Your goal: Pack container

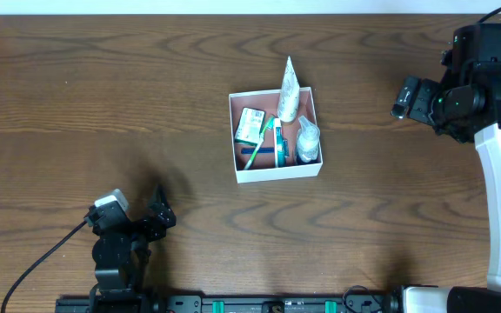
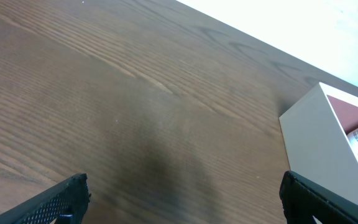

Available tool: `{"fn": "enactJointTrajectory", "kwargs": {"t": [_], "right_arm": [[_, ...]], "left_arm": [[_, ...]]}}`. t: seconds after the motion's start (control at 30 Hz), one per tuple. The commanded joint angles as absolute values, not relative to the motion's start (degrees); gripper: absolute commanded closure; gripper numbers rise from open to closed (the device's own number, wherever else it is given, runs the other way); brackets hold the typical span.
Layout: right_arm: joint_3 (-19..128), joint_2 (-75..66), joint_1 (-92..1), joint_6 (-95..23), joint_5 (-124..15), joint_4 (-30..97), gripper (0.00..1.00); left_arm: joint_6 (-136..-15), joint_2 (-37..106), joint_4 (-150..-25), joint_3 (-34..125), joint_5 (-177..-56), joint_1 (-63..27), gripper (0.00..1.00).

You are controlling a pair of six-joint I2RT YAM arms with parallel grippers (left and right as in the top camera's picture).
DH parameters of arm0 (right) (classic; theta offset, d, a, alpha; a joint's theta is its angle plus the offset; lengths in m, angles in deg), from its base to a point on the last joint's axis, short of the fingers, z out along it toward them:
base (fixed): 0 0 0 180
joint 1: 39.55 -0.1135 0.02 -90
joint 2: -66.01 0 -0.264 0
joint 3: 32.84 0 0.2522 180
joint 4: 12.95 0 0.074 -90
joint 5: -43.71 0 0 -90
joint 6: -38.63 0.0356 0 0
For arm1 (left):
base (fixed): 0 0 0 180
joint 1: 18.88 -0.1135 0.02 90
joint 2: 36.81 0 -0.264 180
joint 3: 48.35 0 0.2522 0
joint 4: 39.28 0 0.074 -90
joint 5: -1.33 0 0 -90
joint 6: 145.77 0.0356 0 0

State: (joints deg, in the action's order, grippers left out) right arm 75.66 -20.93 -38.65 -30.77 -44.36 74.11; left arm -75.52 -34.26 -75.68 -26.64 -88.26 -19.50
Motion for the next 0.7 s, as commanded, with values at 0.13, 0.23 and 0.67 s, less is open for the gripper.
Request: {"fn": "enactJointTrajectory", "kwargs": {"t": [0.13,0.23,0.67], "right_arm": [[75.9,-21.0,-38.4,-31.0,-44.3,74.5,0.01],[75.9,-20.9,-38.4,-32.1,-44.4,77.5,0.01],[45.6,1.3,-42.3,-46.7,-48.3,46.0,0.01]], "left_arm": [[-76.2,-34.7,-75.6,-27.9,-88.2,-19.3,0.02],[-76.2,-34.7,-75.6,-27.9,-88.2,-19.3,0.02],[-76.2,-34.7,-75.6,-27.9,-88.2,-19.3,0.02]]}}
